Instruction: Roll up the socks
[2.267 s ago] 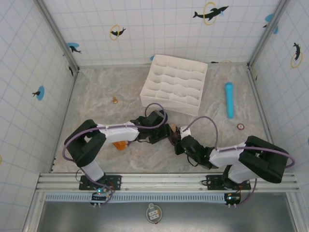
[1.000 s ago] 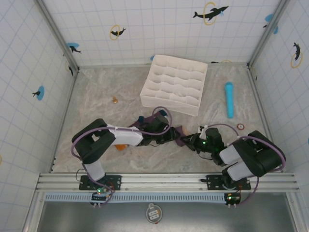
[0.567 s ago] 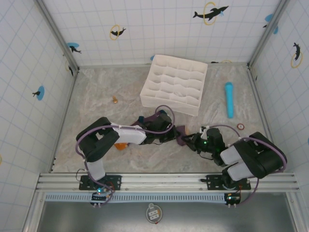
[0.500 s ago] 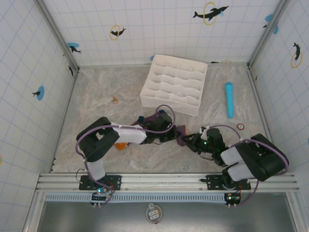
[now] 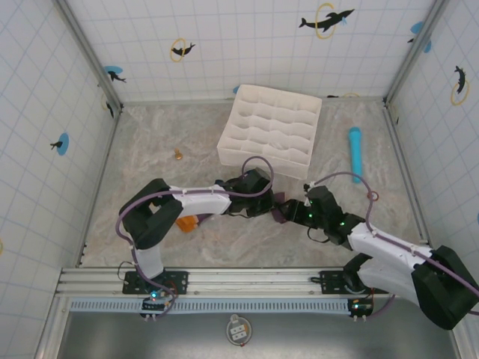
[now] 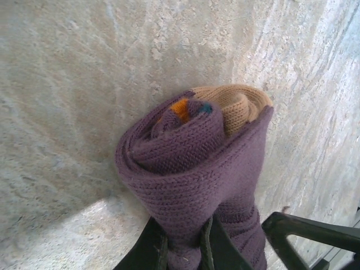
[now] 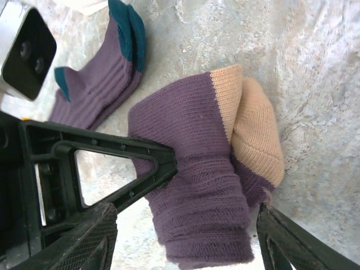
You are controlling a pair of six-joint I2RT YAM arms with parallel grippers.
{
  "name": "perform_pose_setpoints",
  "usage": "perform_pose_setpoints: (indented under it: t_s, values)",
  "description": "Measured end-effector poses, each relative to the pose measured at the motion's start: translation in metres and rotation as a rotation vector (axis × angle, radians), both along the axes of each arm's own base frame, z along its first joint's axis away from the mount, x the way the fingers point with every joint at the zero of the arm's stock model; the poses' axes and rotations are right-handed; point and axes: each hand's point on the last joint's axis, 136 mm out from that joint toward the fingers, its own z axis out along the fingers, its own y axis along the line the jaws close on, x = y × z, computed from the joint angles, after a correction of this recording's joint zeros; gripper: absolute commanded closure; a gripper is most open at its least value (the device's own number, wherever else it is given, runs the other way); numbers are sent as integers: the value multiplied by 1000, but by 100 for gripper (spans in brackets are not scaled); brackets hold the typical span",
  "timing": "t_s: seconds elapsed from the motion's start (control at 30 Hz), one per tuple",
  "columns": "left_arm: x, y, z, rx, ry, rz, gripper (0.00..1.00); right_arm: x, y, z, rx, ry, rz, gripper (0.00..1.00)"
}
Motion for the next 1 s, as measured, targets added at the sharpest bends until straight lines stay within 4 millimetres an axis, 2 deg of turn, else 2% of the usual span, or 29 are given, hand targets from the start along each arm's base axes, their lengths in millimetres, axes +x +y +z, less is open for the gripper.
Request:
perform_pose_setpoints:
  t_s: [0.13,0.27,0.37,0.47,0.8,1.0]
  values:
    - [-3,3,0,11,12,-3,100,-3,6,1,-121,-73,68,25]
    - [-6,6,0,22,24,-9,100,-2,4,-14,-205,-77,100,17]
    - [-8,7,0,29,29,-18,100,-2,1,-25,-254,-71,123,15]
    - [-8,9,0,35,25,-31,100,0,2,-29,-260,-76,147,14]
    - [-5,11,1,33,-4,-85,100,14,7,-30,-138,-45,205,16]
    - [-3,14,-1,35,-6,-96,100,16,14,-35,-111,-47,242,24]
